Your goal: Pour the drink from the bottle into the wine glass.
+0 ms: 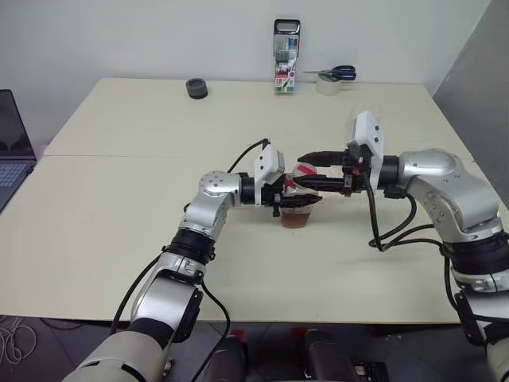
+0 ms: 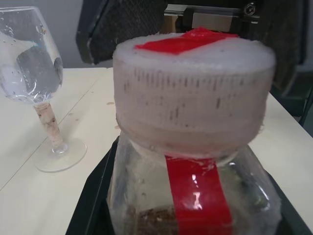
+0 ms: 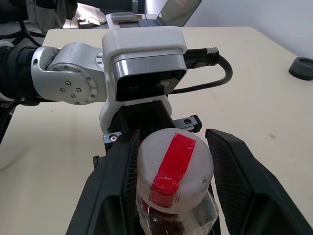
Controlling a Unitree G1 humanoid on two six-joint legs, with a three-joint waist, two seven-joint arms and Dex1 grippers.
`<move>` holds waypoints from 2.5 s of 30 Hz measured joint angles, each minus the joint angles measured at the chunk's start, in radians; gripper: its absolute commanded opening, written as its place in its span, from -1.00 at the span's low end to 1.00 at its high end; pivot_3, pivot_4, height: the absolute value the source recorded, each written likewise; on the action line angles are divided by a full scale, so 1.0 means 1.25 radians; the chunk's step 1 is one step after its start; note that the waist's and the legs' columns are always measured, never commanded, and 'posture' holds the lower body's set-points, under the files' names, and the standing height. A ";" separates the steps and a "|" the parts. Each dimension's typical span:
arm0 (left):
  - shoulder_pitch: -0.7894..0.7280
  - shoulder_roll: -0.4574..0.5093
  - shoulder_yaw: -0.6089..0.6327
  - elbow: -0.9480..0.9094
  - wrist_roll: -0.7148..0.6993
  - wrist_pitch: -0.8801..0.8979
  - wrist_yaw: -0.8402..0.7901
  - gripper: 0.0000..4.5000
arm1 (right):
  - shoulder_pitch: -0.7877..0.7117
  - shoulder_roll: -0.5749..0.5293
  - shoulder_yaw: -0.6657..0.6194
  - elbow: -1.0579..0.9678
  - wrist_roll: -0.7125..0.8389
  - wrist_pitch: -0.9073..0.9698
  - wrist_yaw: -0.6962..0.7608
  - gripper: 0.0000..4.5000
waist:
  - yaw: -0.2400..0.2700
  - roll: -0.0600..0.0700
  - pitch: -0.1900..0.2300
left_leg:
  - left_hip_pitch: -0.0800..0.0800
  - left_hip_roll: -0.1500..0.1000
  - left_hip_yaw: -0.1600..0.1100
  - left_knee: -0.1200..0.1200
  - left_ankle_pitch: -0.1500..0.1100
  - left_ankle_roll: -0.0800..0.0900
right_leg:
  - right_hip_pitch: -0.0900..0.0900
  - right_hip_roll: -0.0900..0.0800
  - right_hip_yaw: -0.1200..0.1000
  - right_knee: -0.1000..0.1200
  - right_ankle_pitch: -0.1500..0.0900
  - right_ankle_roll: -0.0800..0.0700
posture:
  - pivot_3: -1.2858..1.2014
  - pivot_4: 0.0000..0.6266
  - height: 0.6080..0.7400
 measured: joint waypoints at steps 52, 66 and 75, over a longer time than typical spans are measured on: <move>-0.027 -0.013 0.023 0.020 -0.010 0.015 0.024 -0.22 | 0.220 0.193 -0.052 -0.335 -0.088 0.110 -0.469 -0.16 | 0.000 0.000 0.000 | -0.001 -0.001 0.000 0.001 0.000 0.000 | -0.001 0.000 0.000 0.001 0.000 0.000 | 0.03 -0.52 1.00; -0.043 -0.012 0.018 0.043 0.006 0.014 -0.004 -0.22 | 0.010 -0.007 -0.024 0.003 -0.036 0.020 -0.011 0.60 | -0.008 0.001 0.000 | -0.001 -0.001 0.000 0.001 0.000 0.000 | 0.000 -0.002 0.000 0.000 0.000 0.000 | 0.03 -0.52 1.00; -0.052 -0.017 0.034 0.075 0.010 0.002 0.038 -0.22 | 0.241 0.069 -0.181 -0.369 0.042 0.199 -0.288 0.76 | -0.001 0.001 0.000 | -0.002 -0.001 0.000 0.000 0.001 -0.002 | -0.001 -0.001 0.001 0.001 0.000 0.000 | 0.03 -0.52 1.00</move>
